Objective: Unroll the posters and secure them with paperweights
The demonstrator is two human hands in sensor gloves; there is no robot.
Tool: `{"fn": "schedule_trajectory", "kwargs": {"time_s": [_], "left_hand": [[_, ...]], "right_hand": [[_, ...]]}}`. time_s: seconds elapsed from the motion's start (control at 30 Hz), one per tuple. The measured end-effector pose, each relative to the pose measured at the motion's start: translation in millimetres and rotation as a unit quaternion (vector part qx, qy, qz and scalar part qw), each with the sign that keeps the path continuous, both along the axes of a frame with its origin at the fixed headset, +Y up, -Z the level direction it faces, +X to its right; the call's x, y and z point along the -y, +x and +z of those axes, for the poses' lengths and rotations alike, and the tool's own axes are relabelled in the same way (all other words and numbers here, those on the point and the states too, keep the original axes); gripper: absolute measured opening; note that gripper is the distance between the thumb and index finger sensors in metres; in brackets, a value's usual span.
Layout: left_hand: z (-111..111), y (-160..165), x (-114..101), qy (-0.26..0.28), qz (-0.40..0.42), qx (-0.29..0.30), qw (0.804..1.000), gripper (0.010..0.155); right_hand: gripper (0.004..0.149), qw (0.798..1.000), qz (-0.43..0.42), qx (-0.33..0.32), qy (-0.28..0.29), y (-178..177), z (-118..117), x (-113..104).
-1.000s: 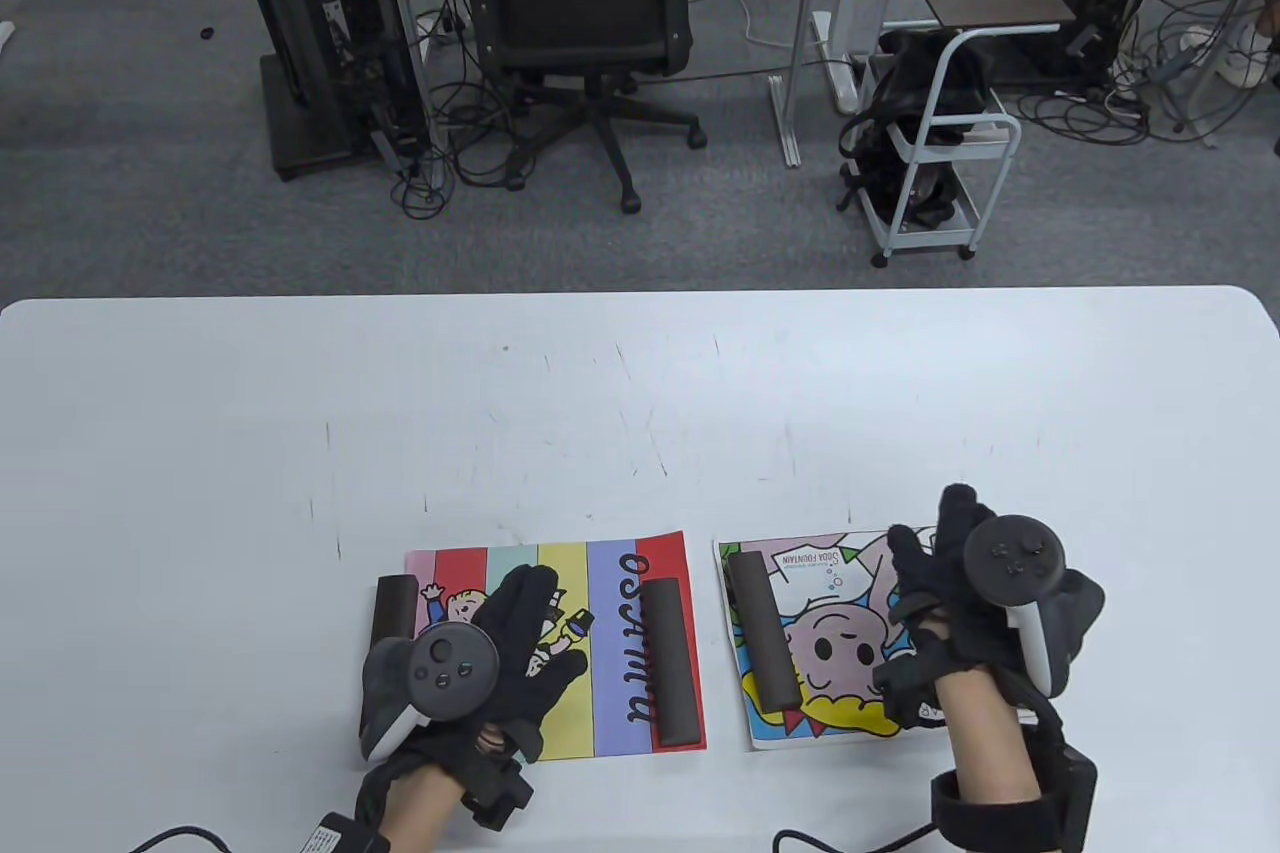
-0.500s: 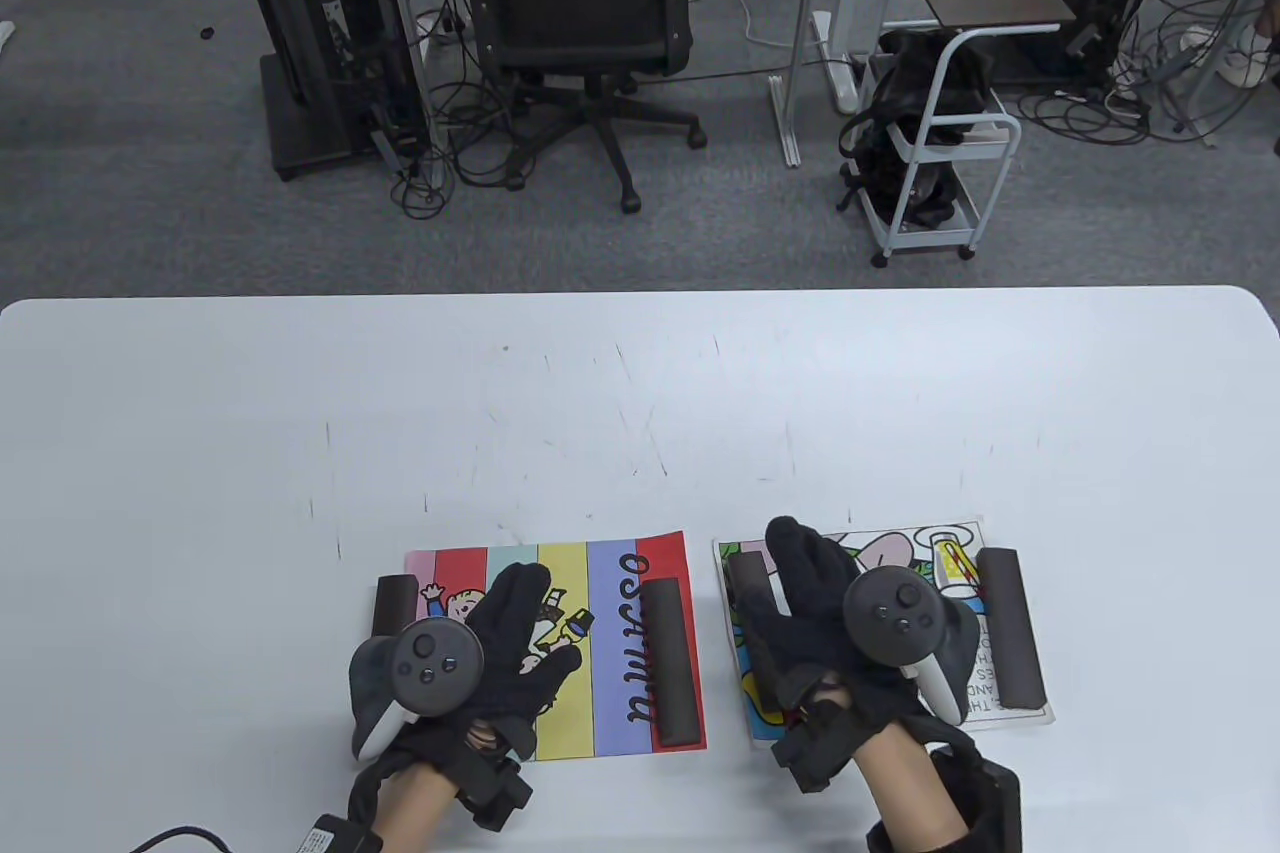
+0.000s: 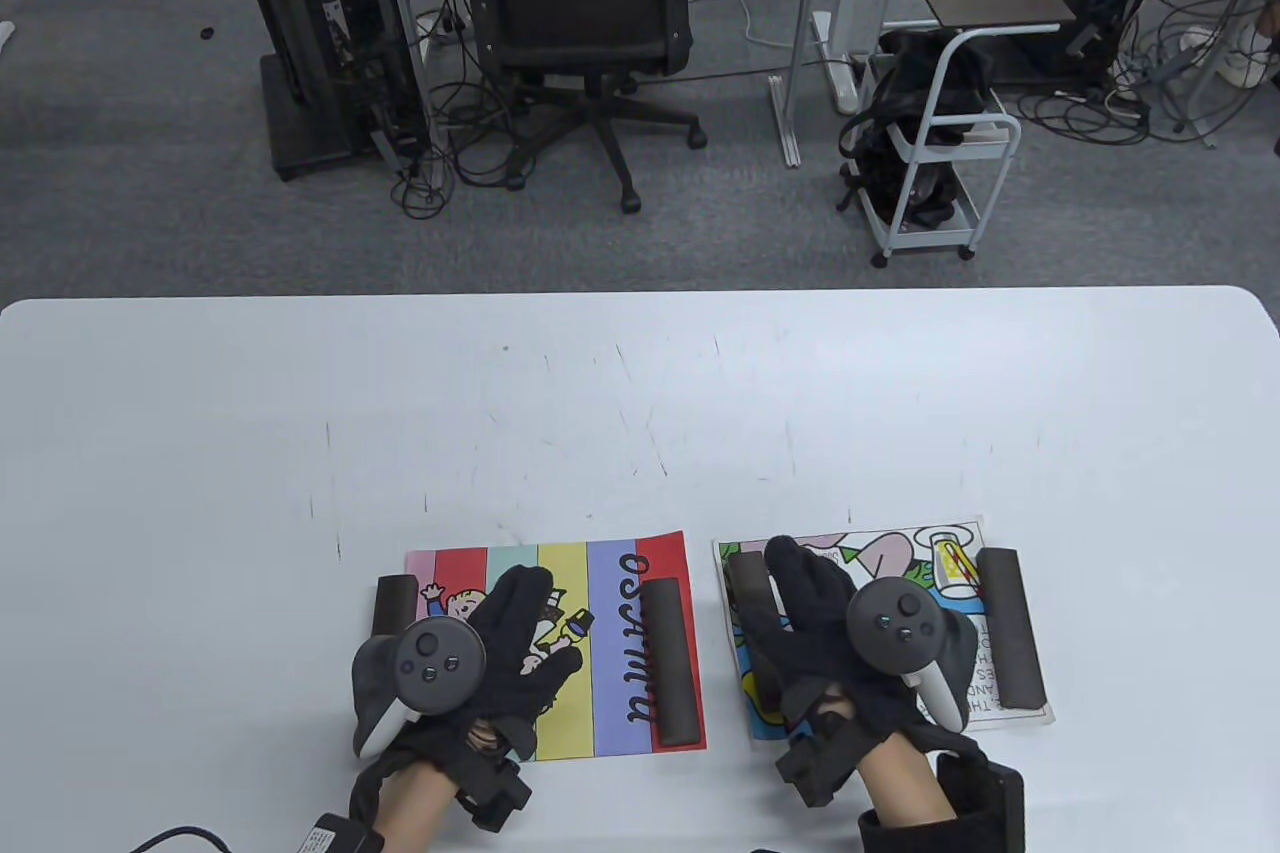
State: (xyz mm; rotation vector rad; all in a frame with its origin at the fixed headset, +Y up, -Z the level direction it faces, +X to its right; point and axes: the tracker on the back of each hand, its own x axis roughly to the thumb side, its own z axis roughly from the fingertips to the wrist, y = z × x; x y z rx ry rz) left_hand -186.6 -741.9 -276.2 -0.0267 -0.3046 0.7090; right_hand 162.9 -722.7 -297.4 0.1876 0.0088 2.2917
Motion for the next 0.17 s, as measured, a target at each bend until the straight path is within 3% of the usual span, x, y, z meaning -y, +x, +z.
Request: {"fn": "schedule_trajectory", "kwargs": {"time_s": [0.17], "left_hand": [[-0.4,0.4,1.8,-0.005,0.0,0.003,1.0,0.082]], "right_hand": [[0.075,1.0,0.007,-0.002,-0.007,-0.3,0.1,2.6]]}}
